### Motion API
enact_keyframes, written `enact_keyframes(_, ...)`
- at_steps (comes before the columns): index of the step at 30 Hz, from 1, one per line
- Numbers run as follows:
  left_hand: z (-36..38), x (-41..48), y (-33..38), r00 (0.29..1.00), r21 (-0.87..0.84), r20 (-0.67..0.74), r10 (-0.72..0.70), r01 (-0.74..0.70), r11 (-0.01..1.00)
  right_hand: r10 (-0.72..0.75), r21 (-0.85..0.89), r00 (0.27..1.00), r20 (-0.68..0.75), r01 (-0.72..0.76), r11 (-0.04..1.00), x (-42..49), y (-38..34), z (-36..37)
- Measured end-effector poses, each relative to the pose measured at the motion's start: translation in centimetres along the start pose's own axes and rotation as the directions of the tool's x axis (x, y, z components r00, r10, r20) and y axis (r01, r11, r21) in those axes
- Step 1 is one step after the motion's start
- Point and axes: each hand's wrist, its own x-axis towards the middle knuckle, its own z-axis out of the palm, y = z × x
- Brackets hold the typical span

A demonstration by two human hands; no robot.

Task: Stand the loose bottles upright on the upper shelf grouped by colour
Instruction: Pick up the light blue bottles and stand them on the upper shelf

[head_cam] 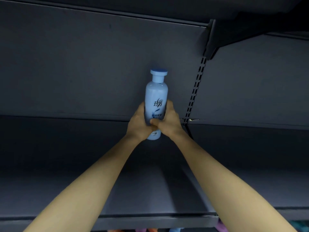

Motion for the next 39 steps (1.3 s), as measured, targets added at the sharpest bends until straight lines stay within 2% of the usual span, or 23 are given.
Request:
enact_keyframes(7,0.2,0.7,-0.3,1.000,0.087,0.028,-0.005,0.002,0.996,0.011,-0.007,1.000,-0.005,-0.012,1.000,0.6,0.2,0.0)
enact_keyframes(27,0.4,1.8,-0.8,0.996,0.134,0.093,0.008,-0.021,0.991,0.011,-0.059,0.995,-0.103,-0.017,0.998,0.6,0.9,0.9)
enact_keyframes(33,-0.6,1.1,-0.6,0.982,0.157,0.187,-0.013,-0.017,0.987,0.019,-0.278,0.996,-0.083,-0.041,0.960,-0.7,1.6,0.7)
enact_keyframes(39,-2.2,-1.5,-0.6,0.967,0.443,0.240,-0.082,-0.034,0.896,0.217,-0.585,0.976,0.025,-0.162,0.795,-3.2,2.4,0.2)
